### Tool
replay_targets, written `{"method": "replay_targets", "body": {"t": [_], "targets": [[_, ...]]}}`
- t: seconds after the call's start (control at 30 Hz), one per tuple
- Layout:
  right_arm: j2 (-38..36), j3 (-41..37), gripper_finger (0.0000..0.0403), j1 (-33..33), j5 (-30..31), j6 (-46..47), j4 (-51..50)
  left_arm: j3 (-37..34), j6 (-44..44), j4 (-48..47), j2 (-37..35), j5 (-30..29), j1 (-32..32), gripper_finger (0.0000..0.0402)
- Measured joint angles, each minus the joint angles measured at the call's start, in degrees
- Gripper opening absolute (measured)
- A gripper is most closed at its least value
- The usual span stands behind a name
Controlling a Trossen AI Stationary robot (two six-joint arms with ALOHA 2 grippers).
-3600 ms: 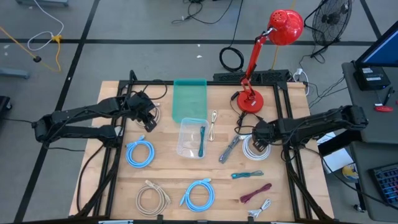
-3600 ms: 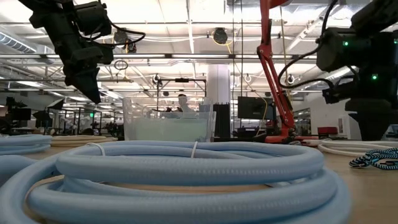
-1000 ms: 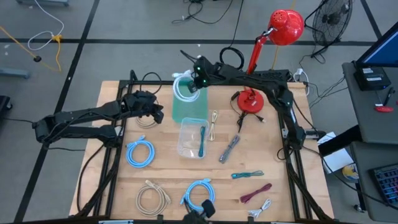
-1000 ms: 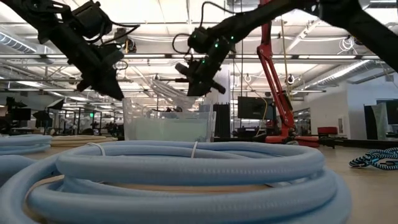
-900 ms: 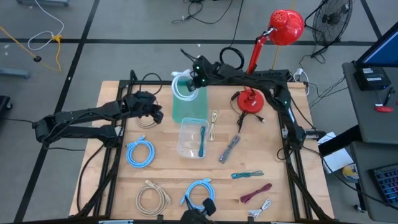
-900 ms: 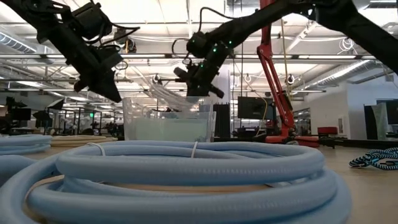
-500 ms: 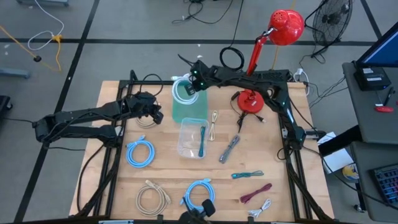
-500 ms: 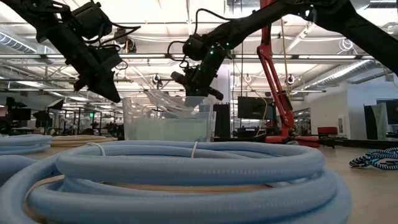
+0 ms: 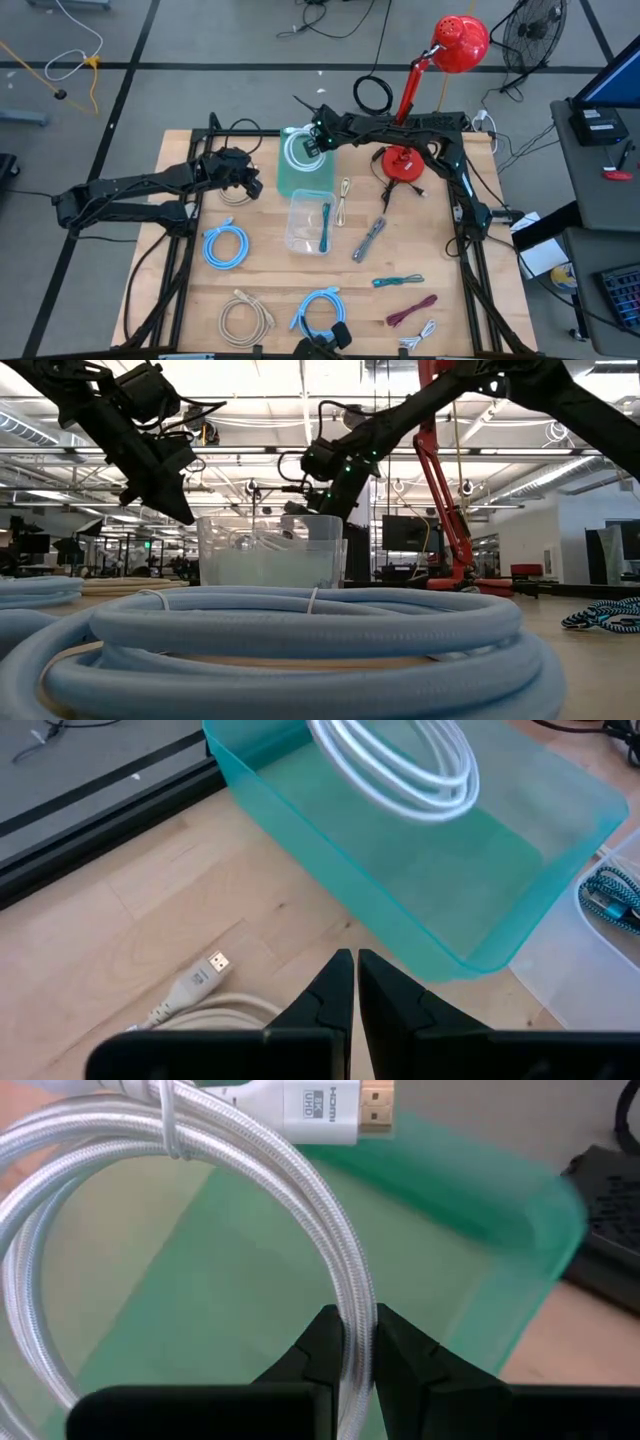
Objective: Pick & Place USB Port
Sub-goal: Put the white rolled USB cable into the blue bin, then put the top brown rolled USB cable into the blue bin
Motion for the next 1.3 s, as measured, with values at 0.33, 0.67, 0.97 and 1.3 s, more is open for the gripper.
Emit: {"method": "replay_targets", "body": {"t": [0.33, 0.67, 0.97, 1.3], "targets": [[0.0, -0.3, 0.0027, 0.1, 0.0, 0.2, -1.4, 0.0, 0.3, 0.0, 0.0, 0.0, 0.0, 0.0023], [0.0, -0.3, 0.0064, 0.0, 0.0, 0.5, -1.6, 0.0, 0.8, 0.0, 0.0, 0.0, 0.0, 0.0023], [0.0, -0.3, 0.0099, 0.4, -0.1, -0.9, 0.6, 0.0, 0.8, 0.0, 0.0, 0.0, 0.0, 0.0023], [-1.7, -0.2, 0.0102, 4.1, -0.4, -5.4, 1.0, 0.0, 1.5, 4.6, 0.0, -1.4, 0.0, 0.0024]]}}
